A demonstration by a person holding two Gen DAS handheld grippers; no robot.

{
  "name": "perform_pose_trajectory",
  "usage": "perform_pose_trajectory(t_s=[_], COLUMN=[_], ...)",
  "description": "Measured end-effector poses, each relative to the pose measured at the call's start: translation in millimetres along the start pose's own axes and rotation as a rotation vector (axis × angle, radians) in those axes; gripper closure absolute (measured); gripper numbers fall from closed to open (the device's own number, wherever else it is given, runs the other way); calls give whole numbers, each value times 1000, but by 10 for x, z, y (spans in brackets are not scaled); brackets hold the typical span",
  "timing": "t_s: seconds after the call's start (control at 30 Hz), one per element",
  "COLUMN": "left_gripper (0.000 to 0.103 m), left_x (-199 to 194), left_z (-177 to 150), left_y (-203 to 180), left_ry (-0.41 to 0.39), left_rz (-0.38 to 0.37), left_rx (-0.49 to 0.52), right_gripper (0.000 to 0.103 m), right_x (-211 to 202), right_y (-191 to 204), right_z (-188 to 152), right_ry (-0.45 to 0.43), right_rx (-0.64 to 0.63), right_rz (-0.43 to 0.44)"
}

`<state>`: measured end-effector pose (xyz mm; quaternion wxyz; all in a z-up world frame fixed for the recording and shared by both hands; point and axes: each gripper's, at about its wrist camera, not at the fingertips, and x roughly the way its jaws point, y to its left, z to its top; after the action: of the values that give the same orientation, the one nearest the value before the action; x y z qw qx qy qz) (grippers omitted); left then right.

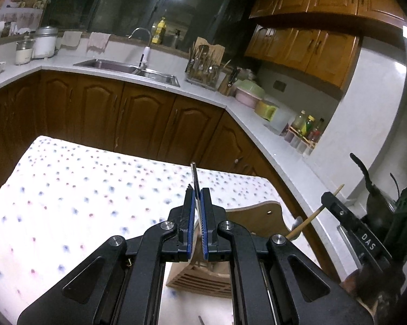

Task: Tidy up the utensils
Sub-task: 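Open both tools to release the chopsticks into the holder, then grasp a wooden chopstick with the left tool while the right tool grasps another chopstick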

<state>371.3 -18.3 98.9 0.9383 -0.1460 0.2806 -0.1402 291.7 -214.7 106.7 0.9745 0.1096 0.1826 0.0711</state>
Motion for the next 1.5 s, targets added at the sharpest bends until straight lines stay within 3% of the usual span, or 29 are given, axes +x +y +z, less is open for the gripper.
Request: perform_pose_trajectory(t_s=[0.2, 0.33, 0.4, 0.43, 0.47, 0.53, 0.7, 0.77, 0.83, 0.97, 1.17, 1.5], left_gripper=[99, 99, 99, 97, 93, 80, 48, 27, 26, 26, 25, 25], left_x=[9, 20, 12, 6, -1, -43, -301, -442, -621, -860, -1171, -1393], left_z=[3, 9, 13, 13, 19, 2, -119, -205, -333, -553, -945, -1454], left_y=[-21, -26, -10, -5, 2, 12, 32, 42, 56, 61, 71, 187], left_ry=[11, 27, 38, 42, 46, 50, 36, 26, 12, 13, 42, 111], left_rz=[5, 2, -4, -8, -10, -4, 17, 38, 45, 55, 86, 127], left_rx=[6, 5, -5, -8, -11, -16, -17, -22, -28, -33, -36, -51], right_gripper=[97, 90, 81, 68, 56, 52, 19, 13, 5, 4, 4, 4], right_x=[8, 2, -40, -70, -108, -218, -508, -637, -792, -998, -1231, -1533], right_y=[2, -38, -63, -74, -80, -93, -170, -188, -194, -185, -159, -174], right_z=[-2, 8, 28, 39, 49, 79, 108, 92, 32, -139, -569, -1127], right_ry=[4, 9, 1, -6, -16, -41, -86, -104, -119, -109, -10, 99], right_rx=[7, 30, 45, 51, 57, 68, 125, 132, 140, 142, 146, 158], right_rz=[-2, 14, 20, 22, 28, 33, 60, 62, 64, 62, 66, 27])
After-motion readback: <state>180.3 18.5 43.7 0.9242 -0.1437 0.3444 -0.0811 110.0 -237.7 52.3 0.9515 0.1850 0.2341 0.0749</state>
